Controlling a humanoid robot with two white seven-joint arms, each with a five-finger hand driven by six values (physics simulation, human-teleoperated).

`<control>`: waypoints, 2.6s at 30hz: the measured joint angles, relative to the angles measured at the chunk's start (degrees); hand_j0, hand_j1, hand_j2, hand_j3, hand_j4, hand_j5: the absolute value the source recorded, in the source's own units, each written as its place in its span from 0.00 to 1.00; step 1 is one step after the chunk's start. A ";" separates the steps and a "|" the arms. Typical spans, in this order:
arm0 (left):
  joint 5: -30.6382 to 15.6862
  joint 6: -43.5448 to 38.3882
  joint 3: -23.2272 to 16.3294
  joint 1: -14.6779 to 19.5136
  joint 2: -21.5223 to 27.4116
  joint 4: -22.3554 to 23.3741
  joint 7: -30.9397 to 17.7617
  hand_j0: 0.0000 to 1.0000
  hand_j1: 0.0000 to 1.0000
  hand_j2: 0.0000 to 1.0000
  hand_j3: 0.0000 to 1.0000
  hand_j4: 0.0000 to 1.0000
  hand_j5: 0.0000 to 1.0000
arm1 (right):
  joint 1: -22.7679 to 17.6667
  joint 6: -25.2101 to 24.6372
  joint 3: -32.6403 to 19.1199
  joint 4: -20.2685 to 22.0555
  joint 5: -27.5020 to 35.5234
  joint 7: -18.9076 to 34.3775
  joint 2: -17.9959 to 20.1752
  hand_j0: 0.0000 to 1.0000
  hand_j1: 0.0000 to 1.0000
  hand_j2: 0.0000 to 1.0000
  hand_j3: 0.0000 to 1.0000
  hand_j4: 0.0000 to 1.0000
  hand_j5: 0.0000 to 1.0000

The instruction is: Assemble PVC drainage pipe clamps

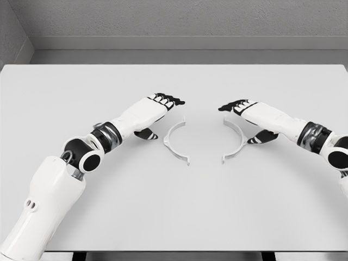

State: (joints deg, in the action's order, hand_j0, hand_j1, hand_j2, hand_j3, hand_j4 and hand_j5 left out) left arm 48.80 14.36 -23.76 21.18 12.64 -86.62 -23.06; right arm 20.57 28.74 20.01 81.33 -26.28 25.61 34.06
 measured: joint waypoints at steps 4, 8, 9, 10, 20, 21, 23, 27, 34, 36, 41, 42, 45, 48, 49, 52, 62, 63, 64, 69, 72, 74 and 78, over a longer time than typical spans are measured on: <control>-0.06 0.10 0.00 0.00 0.08 -0.06 0.00 1.00 1.00 1.00 1.00 1.00 1.00 | 0.00 0.01 0.08 0.34 0.01 0.00 -0.01 1.00 1.00 1.00 1.00 1.00 1.00; -0.28 0.32 0.12 0.26 0.35 -0.22 0.00 1.00 1.00 1.00 1.00 1.00 1.00 | 0.00 0.02 0.30 0.61 0.01 -0.01 -0.01 1.00 1.00 1.00 1.00 1.00 1.00; -0.33 0.36 0.11 0.26 0.37 -0.24 0.00 1.00 1.00 1.00 1.00 1.00 1.00 | 0.00 0.02 0.33 0.65 0.01 -0.01 -0.01 1.00 1.00 1.00 1.00 1.00 1.00; -0.36 0.38 0.11 0.26 0.39 -0.25 0.00 1.00 1.00 1.00 1.00 1.00 1.00 | 0.00 0.02 0.35 0.67 0.01 -0.01 -0.01 1.00 1.00 1.00 1.00 1.00 1.00; -0.47 0.47 0.19 0.70 0.47 -0.09 0.00 1.00 1.00 1.00 1.00 1.00 1.00 | 0.09 0.02 0.16 0.68 -0.06 -0.01 0.40 1.00 1.00 1.00 1.00 1.00 1.00; -0.49 0.49 0.19 0.70 0.49 -0.08 0.00 1.00 1.00 1.00 1.00 1.00 1.00 | 0.09 0.02 0.13 0.63 -0.14 -0.01 0.48 1.00 1.00 1.00 1.00 1.00 1.00; -0.51 0.51 0.21 0.62 0.65 -0.07 0.00 1.00 1.00 1.00 1.00 1.00 1.00 | 0.44 0.00 0.09 0.40 -0.37 -0.01 0.55 1.00 1.00 1.00 1.00 1.00 1.00; -0.48 0.52 0.25 0.70 0.82 0.18 0.00 1.00 1.00 1.00 1.00 1.00 1.00 | 0.70 -0.05 0.15 -0.54 -0.77 -0.01 0.35 1.00 1.00 1.00 1.00 1.00 1.00; -0.41 0.53 0.41 0.79 0.86 0.48 0.00 1.00 1.00 1.00 1.00 1.00 1.00 | 0.79 -0.07 0.22 -2.29 -2.27 -0.09 -0.21 1.00 1.00 1.00 1.00 1.00 1.00; -0.41 0.44 0.41 1.49 0.83 1.20 0.00 1.00 1.00 1.00 1.00 1.00 1.00 | 0.79 -0.07 0.23 -2.41 -2.41 -0.12 -0.28 1.00 1.00 1.00 1.00 1.00 1.00; -0.38 0.43 0.36 1.58 0.79 2.19 0.00 1.00 1.00 1.00 1.00 1.00 1.00 | 0.79 -0.09 0.23 -2.17 -2.45 -0.17 -0.35 1.00 1.00 1.00 1.00 1.00 1.00; -0.38 0.44 0.34 1.58 0.77 2.26 0.00 1.00 1.00 1.00 1.00 1.00 1.00 | 0.79 -0.09 0.25 -2.07 -2.43 -0.18 -0.35 1.00 1.00 1.00 1.00 1.00 1.00; -0.40 0.44 0.35 1.58 0.78 2.37 0.00 1.00 1.00 1.00 1.00 1.00 1.00 | 0.70 -0.08 0.29 -1.89 -2.39 -0.18 -0.78 1.00 1.00 1.00 1.00 1.00 1.00; -0.41 0.28 0.40 1.67 0.78 2.41 0.00 1.00 1.00 1.00 1.00 1.00 1.00 | 0.70 -0.07 0.31 -1.79 -2.34 -0.19 -1.02 1.00 1.00 1.00 1.00 1.00 1.00; -0.42 0.25 0.41 1.67 0.79 2.42 0.00 1.00 1.00 1.00 1.00 1.00 1.00 | 0.70 -0.07 0.31 -1.77 -2.31 -0.19 -1.08 1.00 1.00 1.00 1.00 1.00 1.00; -0.43 0.20 0.43 1.58 0.79 2.40 0.00 1.00 1.00 1.00 1.00 1.00 1.00 | 0.70 -0.07 0.31 -1.75 -2.24 -0.19 -1.26 1.00 1.00 1.00 1.00 1.00 1.00; -0.45 0.17 0.48 1.67 0.77 2.35 0.00 1.00 1.00 1.00 1.00 1.00 1.00 | 0.62 -0.02 0.44 -0.80 -2.10 -0.26 -1.58 1.00 1.00 1.00 1.00 1.00 1.00; -0.47 0.16 0.49 1.76 0.78 2.35 0.00 1.00 1.00 1.00 1.00 1.00 1.00 | 0.62 -0.02 0.45 -0.72 -2.09 -0.30 -1.58 1.00 1.00 1.00 1.00 1.00 1.00; -0.48 0.16 0.51 1.76 0.78 2.35 0.00 1.00 1.00 1.00 1.00 1.00 1.00 | 0.62 -0.02 0.47 -0.66 -2.09 -0.34 -1.58 1.00 1.00 1.00 1.00 1.00 1.00; -0.50 0.15 0.59 1.76 0.79 2.24 0.00 1.00 1.00 1.00 1.00 1.00 1.00 | 0.70 0.01 0.49 -0.53 -2.04 -0.46 -1.59 1.00 1.00 1.00 1.00 1.00 1.00; -0.52 0.14 0.61 1.76 0.79 2.20 0.00 1.00 1.00 1.00 1.00 1.00 1.00 | 0.70 0.01 0.48 -0.50 -2.03 -0.51 -1.77 1.00 1.00 1.00 1.00 1.00 1.00; -0.52 0.11 0.62 1.76 0.79 2.18 0.00 1.00 1.00 1.00 1.00 1.00 1.00 | 0.70 0.01 0.49 -0.50 -2.04 -0.52 -1.94 1.00 1.00 1.00 1.00 1.00 1.00; -0.51 0.09 0.62 1.76 0.79 2.18 0.00 1.00 1.00 1.00 1.00 1.00 1.00 | 0.70 0.02 0.49 -0.49 -2.09 -0.57 -2.21 1.00 1.00 1.00 1.00 1.00 1.00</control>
State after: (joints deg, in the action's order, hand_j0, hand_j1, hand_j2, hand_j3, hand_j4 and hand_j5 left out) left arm 48.29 14.46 -23.14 22.94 13.43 -84.44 -23.06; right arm 21.27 28.75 20.50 80.84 -28.37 25.04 31.86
